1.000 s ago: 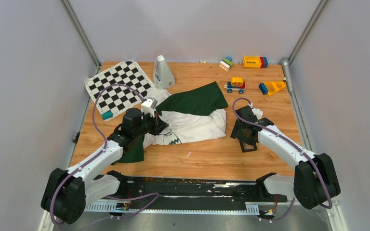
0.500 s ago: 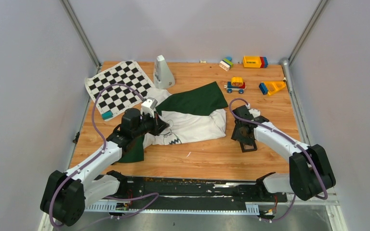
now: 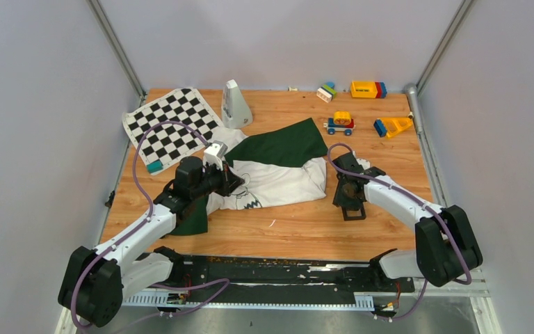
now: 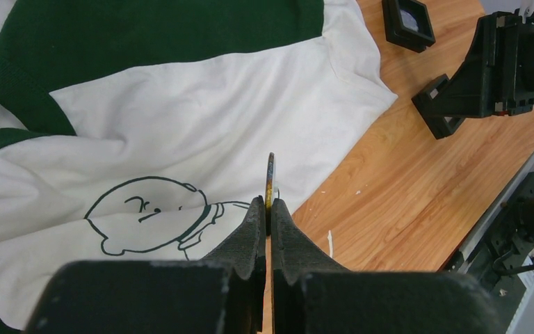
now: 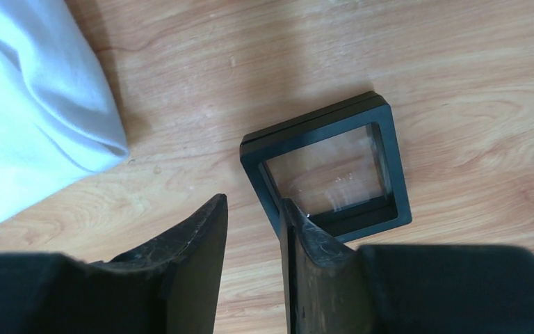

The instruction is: Remove the brooch from the garment

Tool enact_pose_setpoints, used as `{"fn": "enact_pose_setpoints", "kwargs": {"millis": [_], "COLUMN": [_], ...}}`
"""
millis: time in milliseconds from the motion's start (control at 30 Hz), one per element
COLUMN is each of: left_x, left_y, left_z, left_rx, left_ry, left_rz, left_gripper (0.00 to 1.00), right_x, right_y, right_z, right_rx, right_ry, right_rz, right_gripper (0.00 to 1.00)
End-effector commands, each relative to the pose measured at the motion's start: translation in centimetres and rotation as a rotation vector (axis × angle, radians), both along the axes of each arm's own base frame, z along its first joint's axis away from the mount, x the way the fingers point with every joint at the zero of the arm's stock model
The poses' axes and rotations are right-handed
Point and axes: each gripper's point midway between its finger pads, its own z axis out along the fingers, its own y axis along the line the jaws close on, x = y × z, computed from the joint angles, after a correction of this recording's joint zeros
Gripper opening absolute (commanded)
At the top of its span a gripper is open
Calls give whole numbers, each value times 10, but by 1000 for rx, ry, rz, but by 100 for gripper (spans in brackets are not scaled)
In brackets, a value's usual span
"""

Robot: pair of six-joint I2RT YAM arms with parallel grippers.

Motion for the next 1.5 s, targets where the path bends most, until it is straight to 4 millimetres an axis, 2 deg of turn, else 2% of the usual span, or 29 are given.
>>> {"fn": "enact_pose_setpoints", "kwargs": {"millis": [0,100,233,333,433,667,967,1233,1267,1367,1467], "left_x": [4,4,4,4,4,4,4,5,5,5,5], "left_y": [-4,-5,-5,-5,-5,-5,-7,-8,-9,-9,-9], "left_z": [14,14,14,13,13,13,9,7,7,7,7], "left_rx": [-16,-15,-14,-13,-14,-14,-11,-10,-10,-9,-9], "left_ry": [-60,-59,-57,-55,-56,-58,-42,-36,-35,-33,-34], "left_rz": [-21,-23,-24,-25,-29,-30,-41,-44,-44,-46,-45], "left_gripper": [0,0,0,0,0,0,0,0,0,0,0], "right_x": [12,11,10,9,10,13,10,9,9,9,8], "right_y": [22,28,31,30,22,18,16,19,20,22,25], "right_z": [20,21,21,19,17,26,7,11,11,10,9], "right_rx": [96,127,139,133,90,83,45,68,70,81,88], "right_ry": [-63,-60,-56,-49,-46,-90,-15,-29,-29,-21,-12], "right_rz": [83,110,124,124,86,73,61,74,77,87,95], "right_gripper": [32,24,24,26,33,40,38,27,24,5,0]}}
